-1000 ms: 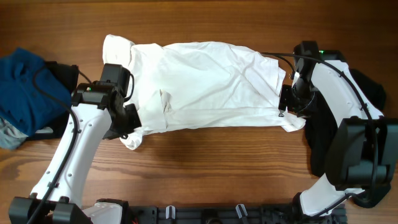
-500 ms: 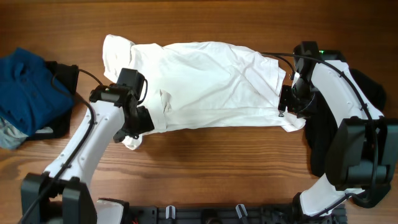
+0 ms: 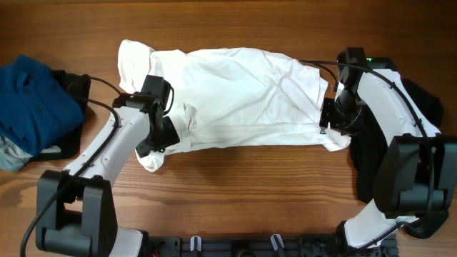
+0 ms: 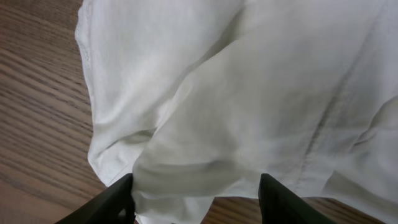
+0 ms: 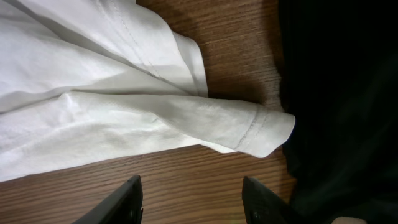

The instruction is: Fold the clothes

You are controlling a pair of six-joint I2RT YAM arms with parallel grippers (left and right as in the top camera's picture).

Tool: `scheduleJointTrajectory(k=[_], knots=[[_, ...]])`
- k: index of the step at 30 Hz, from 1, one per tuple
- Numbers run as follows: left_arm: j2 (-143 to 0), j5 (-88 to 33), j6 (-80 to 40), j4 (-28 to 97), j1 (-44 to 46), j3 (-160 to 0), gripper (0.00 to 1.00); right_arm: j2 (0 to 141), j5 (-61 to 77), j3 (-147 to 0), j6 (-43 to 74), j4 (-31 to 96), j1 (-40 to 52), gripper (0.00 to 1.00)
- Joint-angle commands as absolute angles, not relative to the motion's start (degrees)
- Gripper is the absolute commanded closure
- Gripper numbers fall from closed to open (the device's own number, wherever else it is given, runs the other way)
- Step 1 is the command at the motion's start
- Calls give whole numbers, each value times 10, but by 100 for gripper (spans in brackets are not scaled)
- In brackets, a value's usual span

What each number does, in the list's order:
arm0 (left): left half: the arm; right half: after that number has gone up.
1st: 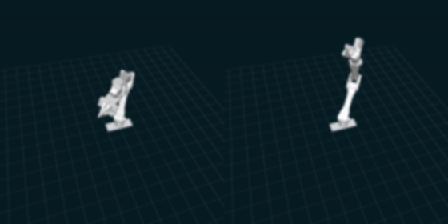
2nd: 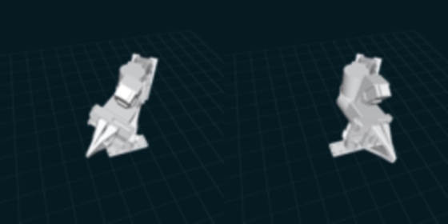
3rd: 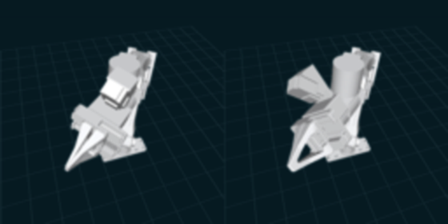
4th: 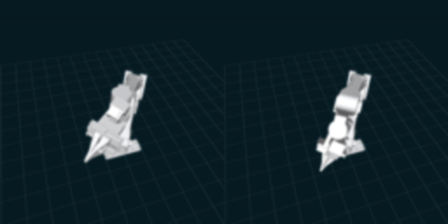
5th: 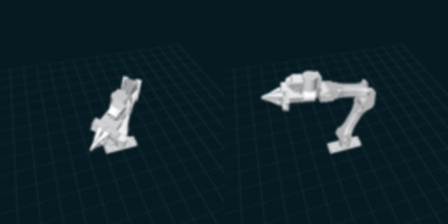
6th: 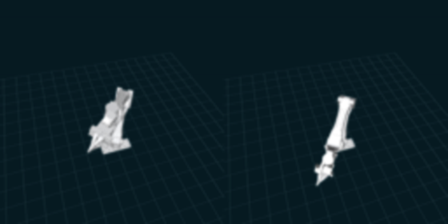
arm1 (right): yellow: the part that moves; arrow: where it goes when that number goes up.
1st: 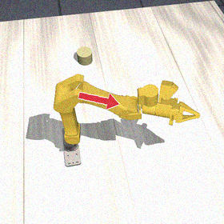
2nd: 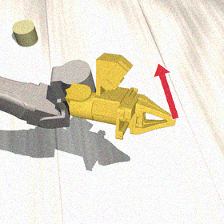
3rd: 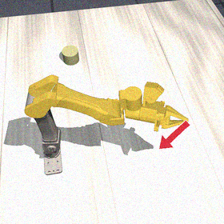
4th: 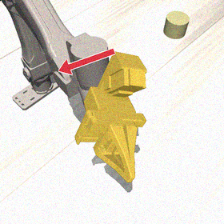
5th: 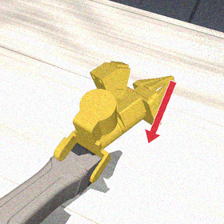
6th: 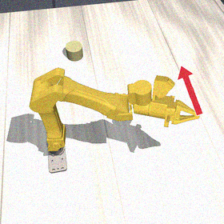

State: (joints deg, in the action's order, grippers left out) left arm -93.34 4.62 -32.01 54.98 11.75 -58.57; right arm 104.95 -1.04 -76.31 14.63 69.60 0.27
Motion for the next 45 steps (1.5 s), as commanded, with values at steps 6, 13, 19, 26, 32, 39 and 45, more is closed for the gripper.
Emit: scheduleJointTrajectory(k=[6,13,19,26,32,39,45], knots=[[-969,58,-327,555,117,-580,34,1055,1,-764,135,700,1,48],[-969,65,-327,548,117,-581,45,1055,1,-764,135,700,1,48],[-968,28,-317,537,118,-581,96,1055,1,-764,136,702,1,48],[-896,29,-284,581,88,-603,96,1055,-27,-764,171,723,1,49],[-842,29,-272,594,62,-603,96,1055,-33,-764,180,729,1,48],[-841,29,-272,596,62,-603,96,1055,-47,-733,153,658,1,48],[-841,29,-271,591,62,-603,96,1056,-166,-698,59,597,1,48]])
